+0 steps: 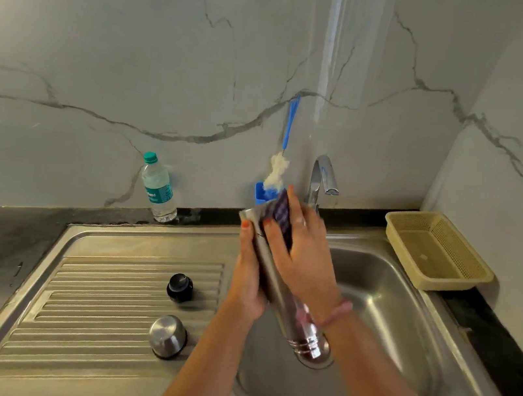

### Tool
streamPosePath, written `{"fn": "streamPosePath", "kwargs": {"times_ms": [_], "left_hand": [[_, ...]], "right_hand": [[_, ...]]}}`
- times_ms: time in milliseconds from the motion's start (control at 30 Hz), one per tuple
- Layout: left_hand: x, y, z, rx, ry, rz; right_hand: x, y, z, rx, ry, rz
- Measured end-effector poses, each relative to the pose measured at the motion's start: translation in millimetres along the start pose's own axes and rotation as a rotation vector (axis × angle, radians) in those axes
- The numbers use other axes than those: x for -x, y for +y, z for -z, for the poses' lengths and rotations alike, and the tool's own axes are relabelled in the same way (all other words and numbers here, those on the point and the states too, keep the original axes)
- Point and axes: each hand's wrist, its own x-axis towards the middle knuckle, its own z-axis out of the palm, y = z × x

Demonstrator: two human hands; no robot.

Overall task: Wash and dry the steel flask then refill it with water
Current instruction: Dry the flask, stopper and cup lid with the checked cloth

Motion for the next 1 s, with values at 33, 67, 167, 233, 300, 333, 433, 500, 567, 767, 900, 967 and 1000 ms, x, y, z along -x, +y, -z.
{"fn": "streamPosePath", "kwargs": {"times_ms": [33,67,167,233,300,333,433,500,567,767,900,967,1000], "left_hand": [[1,0,-3,-0.003,-0.004,0.006],[3,2,-7,0.009,-0.002,0.017],[-3,5,-7,0.032,0.071,-0.016],[-6,10,-2,0.082,0.114,-0.027],[-11,14,7,0.143,0.168,-0.051],[-13,15,11,0.163,0.193,-0.060],[-11,14,12,0.185,0.210,-0.082],[-9,11,7,0.164,0.217,-0.081],[-9,13,1,0.104,0.230,-0.072],[-10,25,-12,0.080,0.284,-0.120],[-7,25,-13,0.134,0.247,-0.099],[-4,22,-14,0.135,0.211,-0.095],[-4,18,-16,0.118,0.179,-0.104]], "right_hand": [[-16,-2,2,-0.024,-0.027,-0.018],[-27,-1,2,-0.054,-0.067,-0.023],[-22,10,3,-0.158,-0.180,-0.010],[10,20,8,-0.126,-0.247,-0.019],[48,35,14,-0.090,-0.316,-0.055],[65,41,17,-0.093,-0.356,-0.091],[93,54,19,-0.147,-0.353,-0.189],[95,60,20,-0.140,-0.297,-0.205],[92,63,25,-0.063,-0.285,-0.188],[81,67,40,0.218,-0.284,-0.047],[79,53,33,0.118,-0.302,-0.039],[71,39,27,0.050,-0.270,-0.044],[63,30,25,0.029,-0.246,-0.044]]}}
